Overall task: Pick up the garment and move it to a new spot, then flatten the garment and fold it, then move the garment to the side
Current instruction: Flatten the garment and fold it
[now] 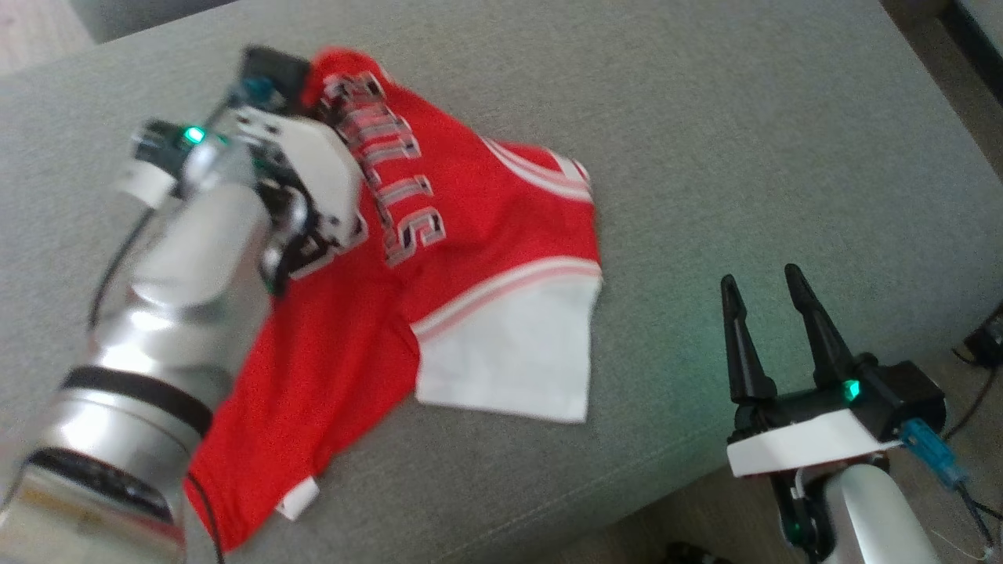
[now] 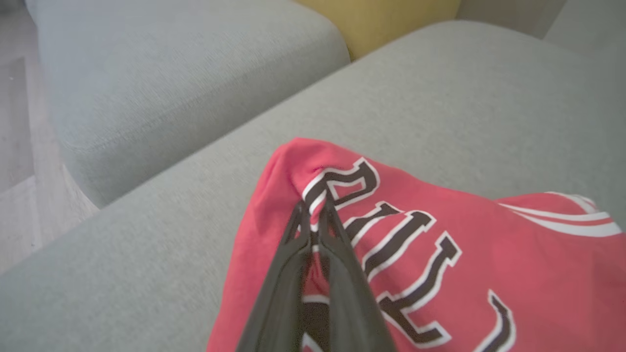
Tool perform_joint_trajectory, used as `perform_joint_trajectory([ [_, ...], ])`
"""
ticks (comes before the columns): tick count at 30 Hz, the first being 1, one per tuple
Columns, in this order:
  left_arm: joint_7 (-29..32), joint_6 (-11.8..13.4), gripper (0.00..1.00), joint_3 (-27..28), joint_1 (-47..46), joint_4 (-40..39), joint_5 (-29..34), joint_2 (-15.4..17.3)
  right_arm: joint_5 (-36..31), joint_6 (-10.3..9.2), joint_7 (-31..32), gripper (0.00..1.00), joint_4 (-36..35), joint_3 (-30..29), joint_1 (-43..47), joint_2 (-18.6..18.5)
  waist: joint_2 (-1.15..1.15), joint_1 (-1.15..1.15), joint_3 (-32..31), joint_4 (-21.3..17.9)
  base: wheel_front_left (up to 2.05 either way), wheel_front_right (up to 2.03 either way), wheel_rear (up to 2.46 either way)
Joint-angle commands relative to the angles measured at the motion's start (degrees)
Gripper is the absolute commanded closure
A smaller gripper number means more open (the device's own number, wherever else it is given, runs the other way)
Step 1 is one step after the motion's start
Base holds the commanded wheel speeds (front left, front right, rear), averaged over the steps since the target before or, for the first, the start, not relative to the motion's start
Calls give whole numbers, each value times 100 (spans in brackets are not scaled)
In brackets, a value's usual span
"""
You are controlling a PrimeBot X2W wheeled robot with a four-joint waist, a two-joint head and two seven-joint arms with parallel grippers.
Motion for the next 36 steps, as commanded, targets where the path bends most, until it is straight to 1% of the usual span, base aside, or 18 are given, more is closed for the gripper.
perform_joint_trajectory([
  [1, -235, 63, 100, 244, -480, -6, 61, 232, 57, -4, -36, 0, -139, 149, -121, -37, 0, -1, 62, -116, 0, 0, 0],
  [7, -930, 191, 100, 437, -1003, 451, 104, 463, 136, -4, -36, 0, -120, 184, -158, -37, 0, -1, 164, -292, 0, 0, 0],
  [9, -1189, 307, 100, 493, -1095, 586, 113, 476, 159, -4, -36, 0, -123, 170, -168, -37, 0, -1, 179, -312, 0, 0, 0],
  [11, -1261, 324, 100, 519, -1117, 659, 94, 469, 167, -4, -36, 0, -126, 162, -170, -37, 0, -1, 182, -314, 0, 0, 0],
  [12, -1303, 303, 96, 539, -1116, 736, 62, 450, 169, -4, -36, 0, -127, 152, -168, -37, 0, -1, 174, -308, 0, 0, 0],
  [13, -1330, 264, 64, 535, -1097, 812, 44, 427, 163, -4, -36, 0, -129, 141, -163, -37, 0, -1, 154, -293, 0, 0, 0],
  [14, -1351, 224, 0, 509, -1079, 881, 50, 409, 147, -4, -36, 0, -135, 132, -158, -37, 0, -1, 134, -275, 0, 0, 0],
  [18, -1536, 134, 0, 588, -970, 952, -73, 296, 80, -4, -36, 0, -215, 75, -142, -37, 0, -1, 26, -140, 0, 0, 0],
  [20, -1630, 166, 0, 676, -873, 826, -127, 251, 31, -4, -36, 0, -288, 37, -129, -37, 0, -1, -54, -43, 0, 0, 0],
  [22, -1675, 258, 0, 895, -670, 561, -276, 172, -20, -4, -36, 0, -366, -27, -99, -37, 0, -1, -175, 75, 0, 0, 0],
  [25, -1684, 464, 0, 1298, -105, -298, -344, 133, -108, -4, -36, 0, -494, -157, -15, -37, 0, -1, -382, 300, 0, 0, 0],
  [29, -1686, 776, 0, 1759, 1173, -1594, -209, 77, -309, -4, -36, 0, -596, -319, 146, -37, 0, -1, -703, 642, 0, 0, 0],
  [33, -1687, 999, 0, 2012, 2524, -2686, 22, -29, -533, -4, -36, 0, -620, -528, 308, -37, 0, -1, -941, 1022, 0, 0, 0],
  [36, -1687, 1111, 0, 2178, 3397, -3410, 254, -89, -696, -4, -36, 0, -592, -651, 402, -37, 0, -1, -1063, 1302, 0, 0, 0],
])
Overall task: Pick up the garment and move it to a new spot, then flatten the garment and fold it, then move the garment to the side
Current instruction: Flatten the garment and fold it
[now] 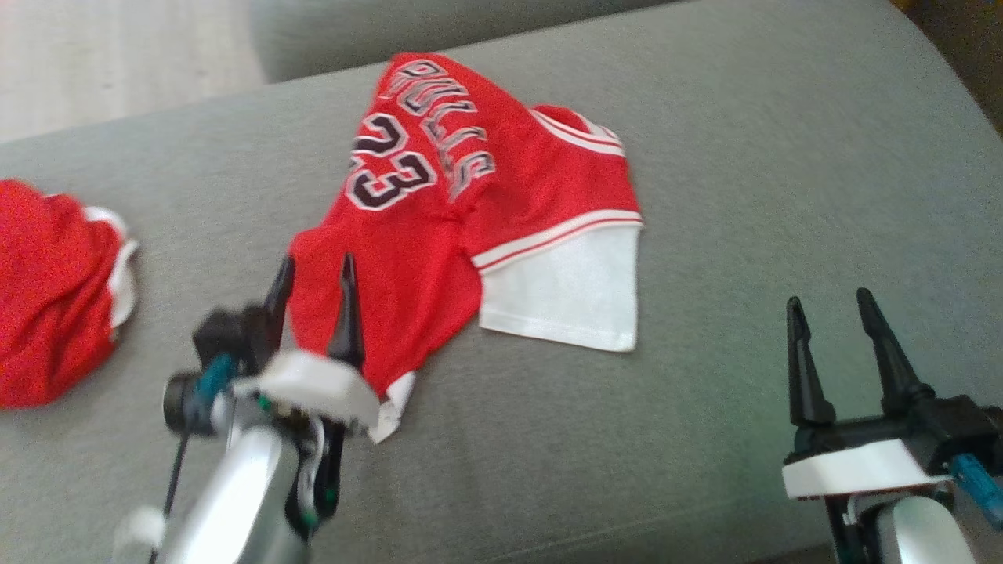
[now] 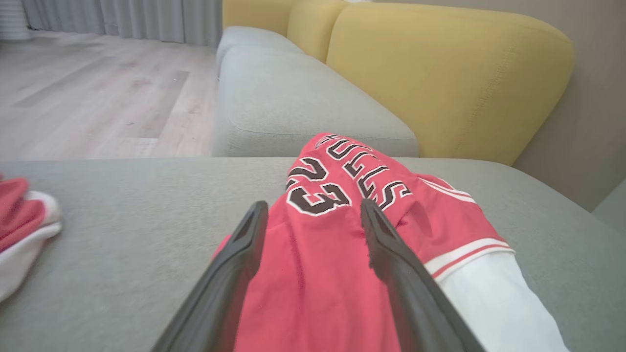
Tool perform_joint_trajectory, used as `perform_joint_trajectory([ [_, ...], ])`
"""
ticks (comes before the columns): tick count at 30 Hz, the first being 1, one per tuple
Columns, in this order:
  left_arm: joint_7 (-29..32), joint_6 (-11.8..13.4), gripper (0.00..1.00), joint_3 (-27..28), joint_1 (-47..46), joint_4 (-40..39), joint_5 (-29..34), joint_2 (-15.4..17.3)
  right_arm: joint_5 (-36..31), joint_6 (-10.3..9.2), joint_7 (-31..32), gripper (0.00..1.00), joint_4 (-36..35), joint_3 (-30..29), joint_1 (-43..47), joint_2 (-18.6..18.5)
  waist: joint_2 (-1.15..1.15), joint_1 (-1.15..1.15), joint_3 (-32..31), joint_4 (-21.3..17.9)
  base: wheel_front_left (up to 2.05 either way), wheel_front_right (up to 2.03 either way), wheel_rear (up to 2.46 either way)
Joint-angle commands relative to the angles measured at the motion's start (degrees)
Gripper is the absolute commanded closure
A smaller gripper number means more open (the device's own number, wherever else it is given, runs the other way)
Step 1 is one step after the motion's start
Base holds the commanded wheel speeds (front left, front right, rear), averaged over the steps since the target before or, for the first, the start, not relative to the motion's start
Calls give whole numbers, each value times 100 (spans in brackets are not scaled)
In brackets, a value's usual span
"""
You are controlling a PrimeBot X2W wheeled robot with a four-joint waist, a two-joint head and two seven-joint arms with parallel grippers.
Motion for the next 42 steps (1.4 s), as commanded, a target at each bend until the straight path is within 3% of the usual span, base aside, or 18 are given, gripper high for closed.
perform_joint_trajectory([
  [1, -69, 27, 0, 295, -84, -383, 130, 77, -68, -4, -36, 0, -173, 67, -85, -37, 0, 0, -238, 379, 0, 0, 0],
  [7, -69, -17, 0, 674, 1134, -1316, 756, 4, -181, -4, -36, 0, -30, -93, 33, -37, 0, 0, -346, 827, 0, 0, 0],
  [17, -70, -608, 0, 1408, 2166, -1636, 1512, -294, -96, -4, -36, 0, 374, 10, 246, -37, 0, 0, -587, 1093, 0, 0, 0],
  [29, -70, -1348, 0, 2143, 2389, -1308, 1708, -477, 189, -4, -36, 0, 725, 211, 218, -37, 0, 0, -668, 1054, 0, 0, 0],
  [42, -70, -1614, 0, 2366, 2380, -1214, 1869, -576, 254, -4, -36, 0, 757, 237, 184, -37, 0, 0, -681, 985, 0, 0, 0],
])
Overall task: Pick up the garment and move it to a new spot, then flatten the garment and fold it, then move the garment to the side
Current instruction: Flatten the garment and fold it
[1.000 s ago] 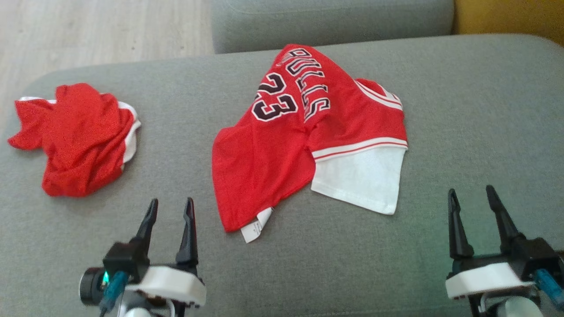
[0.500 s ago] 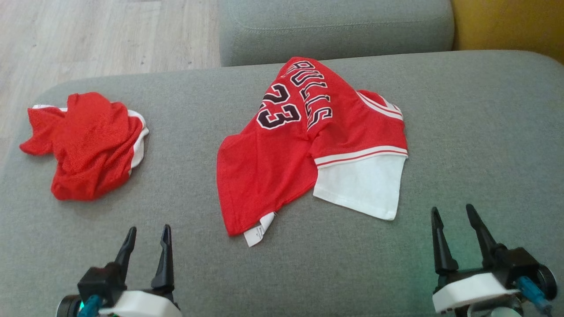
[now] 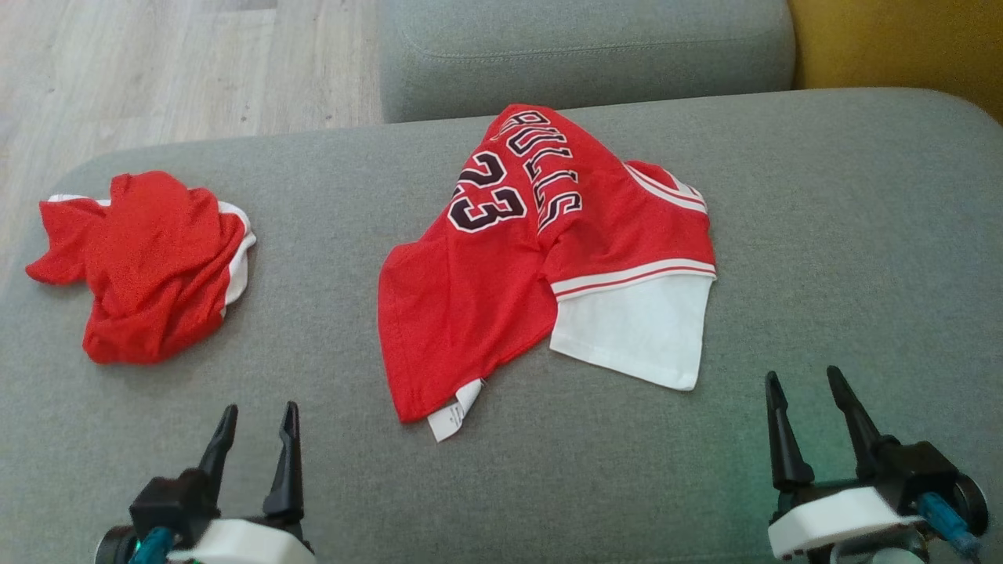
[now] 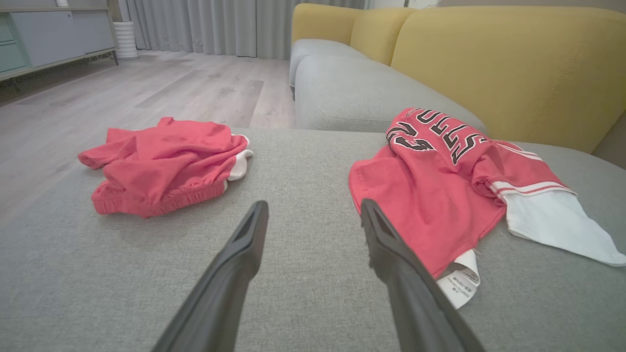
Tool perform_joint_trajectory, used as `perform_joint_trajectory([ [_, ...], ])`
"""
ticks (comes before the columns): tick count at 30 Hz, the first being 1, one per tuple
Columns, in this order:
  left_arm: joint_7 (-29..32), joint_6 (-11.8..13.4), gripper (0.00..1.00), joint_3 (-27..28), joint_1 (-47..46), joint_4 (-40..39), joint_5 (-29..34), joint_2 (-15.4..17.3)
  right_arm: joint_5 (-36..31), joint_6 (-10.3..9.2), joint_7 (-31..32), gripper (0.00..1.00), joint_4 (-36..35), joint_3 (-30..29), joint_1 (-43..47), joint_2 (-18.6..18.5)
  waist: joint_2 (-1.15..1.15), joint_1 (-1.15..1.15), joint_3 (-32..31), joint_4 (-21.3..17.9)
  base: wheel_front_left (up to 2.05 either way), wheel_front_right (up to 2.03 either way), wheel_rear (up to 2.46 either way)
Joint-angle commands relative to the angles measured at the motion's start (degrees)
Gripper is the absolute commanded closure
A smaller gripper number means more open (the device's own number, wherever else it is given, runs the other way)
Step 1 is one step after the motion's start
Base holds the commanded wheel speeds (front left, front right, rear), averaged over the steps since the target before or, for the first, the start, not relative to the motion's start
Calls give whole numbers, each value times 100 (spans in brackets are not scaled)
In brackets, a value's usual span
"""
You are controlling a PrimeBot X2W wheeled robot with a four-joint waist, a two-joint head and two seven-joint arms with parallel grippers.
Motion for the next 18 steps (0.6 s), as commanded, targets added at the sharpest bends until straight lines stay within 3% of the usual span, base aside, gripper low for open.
perform_joint_trajectory([
  [1, -70, -21, 0, 161, -198, -146, 66, -22, 45, -4, -36, 0, -193, 148, -176, -39, 0, 0, 13, -7, 0, 0, 0],
  [7, 20, -13, 0, -421, -519, 482, -199, -27, -5, -4, 112, 0, 87, 212, -645, -39, 0, 0, 202, -21, 0, 0, 0],
  [18, 2049, 594, 0, -1545, -1502, 461, -851, -28, -266, -4, 3109, 0, 889, 687, -1823, -39, 0, 0, 617, 122, 0, 0, 0],
])
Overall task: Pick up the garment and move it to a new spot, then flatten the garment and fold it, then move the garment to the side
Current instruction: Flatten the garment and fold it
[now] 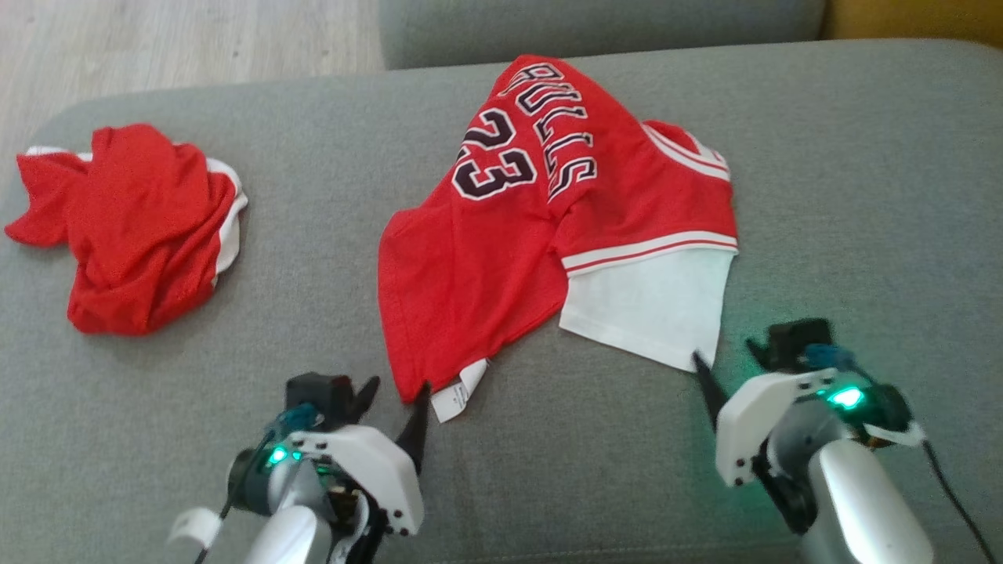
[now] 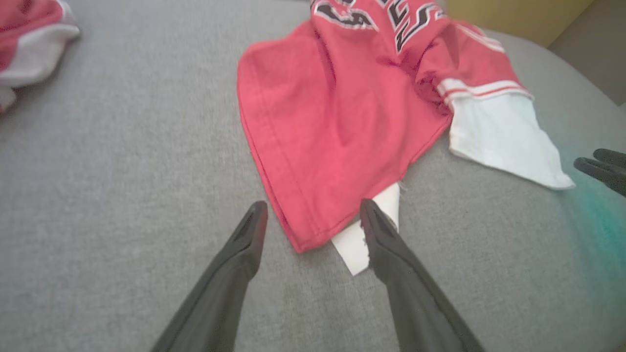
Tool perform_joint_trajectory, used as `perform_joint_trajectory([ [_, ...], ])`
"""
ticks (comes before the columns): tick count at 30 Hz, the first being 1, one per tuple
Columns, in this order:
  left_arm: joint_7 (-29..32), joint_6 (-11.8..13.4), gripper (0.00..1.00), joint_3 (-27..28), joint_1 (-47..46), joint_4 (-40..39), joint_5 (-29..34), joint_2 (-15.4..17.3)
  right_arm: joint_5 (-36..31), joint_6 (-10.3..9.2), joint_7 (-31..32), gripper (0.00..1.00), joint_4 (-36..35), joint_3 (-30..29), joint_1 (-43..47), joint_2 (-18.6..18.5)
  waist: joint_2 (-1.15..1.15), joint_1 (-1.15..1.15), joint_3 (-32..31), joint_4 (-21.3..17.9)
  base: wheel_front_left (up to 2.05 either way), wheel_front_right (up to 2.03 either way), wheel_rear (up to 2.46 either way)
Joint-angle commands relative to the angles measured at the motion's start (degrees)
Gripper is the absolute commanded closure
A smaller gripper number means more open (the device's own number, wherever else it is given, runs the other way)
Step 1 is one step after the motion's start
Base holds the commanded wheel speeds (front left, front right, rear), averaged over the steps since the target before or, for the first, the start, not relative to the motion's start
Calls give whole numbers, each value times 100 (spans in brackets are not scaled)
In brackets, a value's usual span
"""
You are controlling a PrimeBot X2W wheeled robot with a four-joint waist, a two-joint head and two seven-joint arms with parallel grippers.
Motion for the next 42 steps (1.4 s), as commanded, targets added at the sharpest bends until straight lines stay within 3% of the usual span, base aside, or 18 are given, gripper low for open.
perform_joint_trajectory([
  [1, 170, 108, 0, 92, -254, -224, -85, -5, -33, -4, 184, 0, -148, 216, -257, -18, 0, 0, 83, 60, 0, 0, 0],
  [9, 535, 358, 0, -129, -466, -285, -276, -6, 40, -4, 453, 0, -193, 202, -407, -18, 0, 0, 260, 74, 0, 0, 0],
  [22, 580, 606, 0, -323, -709, 86, -580, -6, 59, -4, 470, 0, -210, 255, -515, -18, 0, 0, 451, -20, 0, 0, 0],
  [34, 533, 685, 0, -331, -871, 609, -629, -1, 168, -4, 553, 0, -168, 470, -564, -18, 0, 0, 550, -15, 0, 0, 0],
  [35, 546, 673, 10, -342, -883, 658, -641, -1, 181, -4, 575, 0, -158, 505, -566, -18, 0, 0, 554, -15, 0, 0, 0],
  [36, 554, 661, 40, -355, -896, 706, -645, -1, 188, -4, 590, 0, -150, 530, -570, -18, 0, 0, 558, -15, 0, 0, 0],
  [37, 552, 648, 58, -362, -908, 749, -657, -1, 189, -4, 607, 0, -139, 558, -574, -18, 0, 0, 559, -14, 0, 0, 0],
  [38, 552, 638, 80, -381, -921, 801, -656, -1, 204, -4, 627, 8, -124, 588, -577, -18, 0, 0, 557, -14, 0, 0, 0],
  [39, 546, 621, 100, -399, -932, 849, -656, -1, 272, -4, 645, 86, -105, 628, -577, -18, 0, 0, 549, -13, 0, 0, 0],
  [40, 535, 598, 100, -413, -939, 893, -671, -1, 347, -4, 646, 100, -92, 670, -579, -18, 0, 0, 536, -15, 0, 0, 0],
  [42, 501, 512, 100, -452, -948, 963, -711, -1, 449, -4, 578, 100, -99, 668, -589, -18, 0, 0, 490, -24, 0, 0, 0],
])
